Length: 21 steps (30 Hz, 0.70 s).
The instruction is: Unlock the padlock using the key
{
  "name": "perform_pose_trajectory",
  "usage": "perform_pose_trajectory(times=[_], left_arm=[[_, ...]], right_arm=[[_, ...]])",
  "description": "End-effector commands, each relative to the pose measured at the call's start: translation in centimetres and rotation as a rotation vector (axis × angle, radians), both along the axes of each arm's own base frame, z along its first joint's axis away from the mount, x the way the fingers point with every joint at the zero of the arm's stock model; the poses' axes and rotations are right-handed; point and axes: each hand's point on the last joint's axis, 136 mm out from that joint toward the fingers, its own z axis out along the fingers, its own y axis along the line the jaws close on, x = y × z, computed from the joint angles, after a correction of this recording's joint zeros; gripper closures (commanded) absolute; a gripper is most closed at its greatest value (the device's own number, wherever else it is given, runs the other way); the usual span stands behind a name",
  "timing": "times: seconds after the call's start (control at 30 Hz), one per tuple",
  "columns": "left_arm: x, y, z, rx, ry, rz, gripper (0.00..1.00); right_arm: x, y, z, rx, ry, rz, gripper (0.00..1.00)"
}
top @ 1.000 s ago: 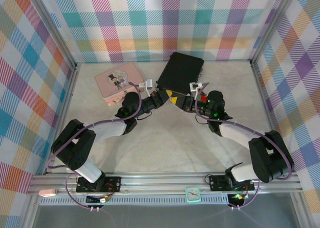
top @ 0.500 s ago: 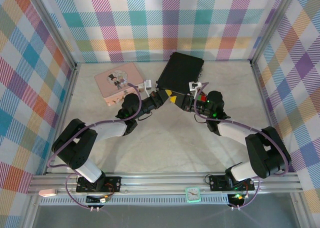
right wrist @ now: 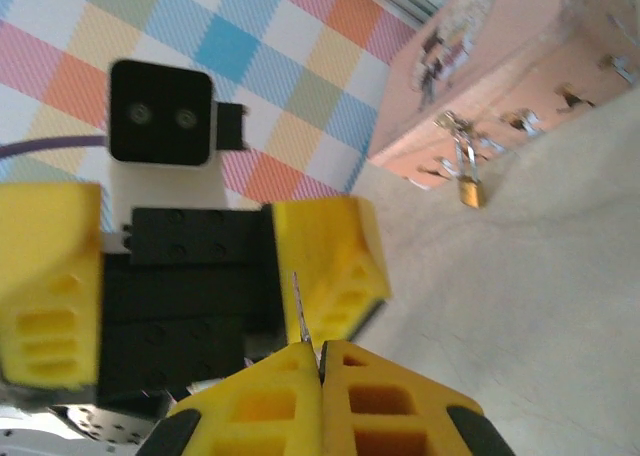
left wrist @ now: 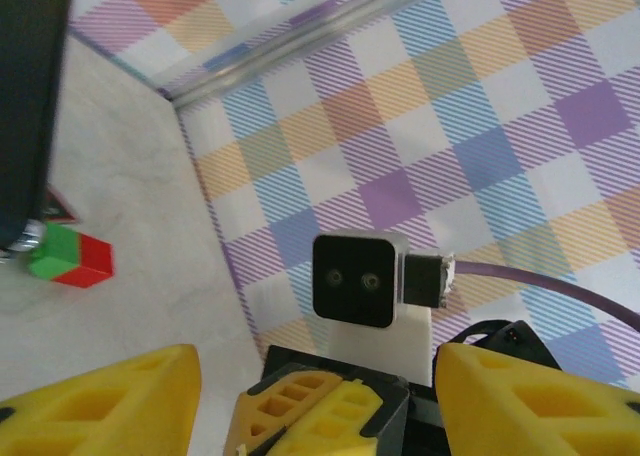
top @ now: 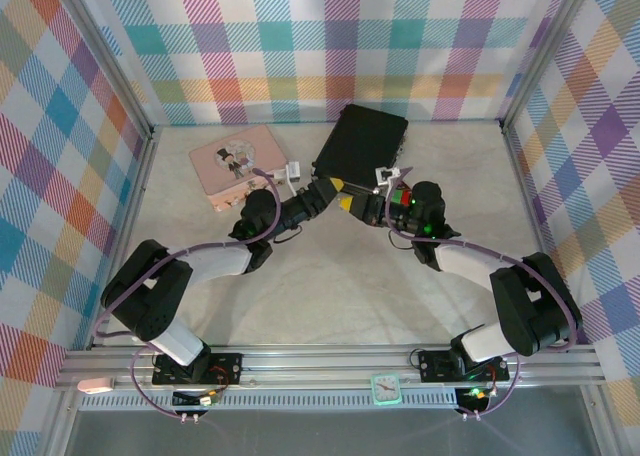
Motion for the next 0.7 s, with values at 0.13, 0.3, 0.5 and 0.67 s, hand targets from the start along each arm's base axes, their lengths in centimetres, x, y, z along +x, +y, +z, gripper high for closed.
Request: perform_pose_trajectory(times=[0.13, 0.3, 0.5, 0.67], left_arm=[[2.9, 10.6, -3.6, 0.339, 0.108, 0.257, 0.35], [2.4, 17.7, -7.5, 0.788, 0.219, 0.429, 0.4], [2.7, 21.7, -10.6, 1.028, 0.255, 0.485, 0.44], [5.1, 22.6, -13.3, 1.029, 0.292, 0.472, 0.46]], right_arm=[[-0.8, -0.6, -1.4, -0.221, -0.083, 0.034, 1.0], [-0.6, -1.7, -2.9, -0.36, -0.058, 0.009, 1.0], [-0.5, -1.8, -3.1, -0.38, -0.058, 0.009, 1.0], [-0.4, -1.4, -3.3, -0.361, -0.039, 0.022, 1.0]])
